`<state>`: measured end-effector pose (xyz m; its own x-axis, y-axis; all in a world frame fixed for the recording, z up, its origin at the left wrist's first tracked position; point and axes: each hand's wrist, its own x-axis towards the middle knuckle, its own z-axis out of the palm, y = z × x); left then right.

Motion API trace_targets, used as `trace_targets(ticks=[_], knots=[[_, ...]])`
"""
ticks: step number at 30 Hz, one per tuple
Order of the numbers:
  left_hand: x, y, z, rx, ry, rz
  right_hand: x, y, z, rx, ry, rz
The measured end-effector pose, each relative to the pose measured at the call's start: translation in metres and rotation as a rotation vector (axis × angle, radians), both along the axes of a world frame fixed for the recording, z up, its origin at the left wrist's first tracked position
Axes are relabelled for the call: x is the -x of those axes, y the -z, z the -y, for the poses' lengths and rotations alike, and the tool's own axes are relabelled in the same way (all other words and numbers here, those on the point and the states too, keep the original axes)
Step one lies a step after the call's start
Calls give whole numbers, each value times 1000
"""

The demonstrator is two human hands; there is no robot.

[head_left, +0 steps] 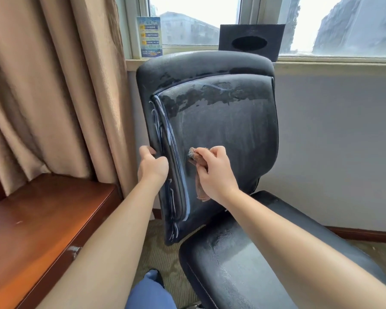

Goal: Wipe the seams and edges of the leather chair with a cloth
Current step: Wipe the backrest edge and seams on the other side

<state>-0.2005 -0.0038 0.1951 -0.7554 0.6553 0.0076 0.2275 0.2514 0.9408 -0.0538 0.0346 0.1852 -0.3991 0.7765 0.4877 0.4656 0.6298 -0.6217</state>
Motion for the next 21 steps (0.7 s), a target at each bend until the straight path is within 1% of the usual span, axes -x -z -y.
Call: trace_targets(ticks=[5,13,17,21], knots=[[-20,-4,35,-37,-146,7,-13,-11,24,28,4,17],[-54,-6,75,-159,-347,102,-23,-17,69,31,19,63],[-66,-20,92,-264,-362,25,-29,-29,81,-14,43,63],[-74,-31,106,-327,-354,-7,-30,-43,91,-45,42,62]])
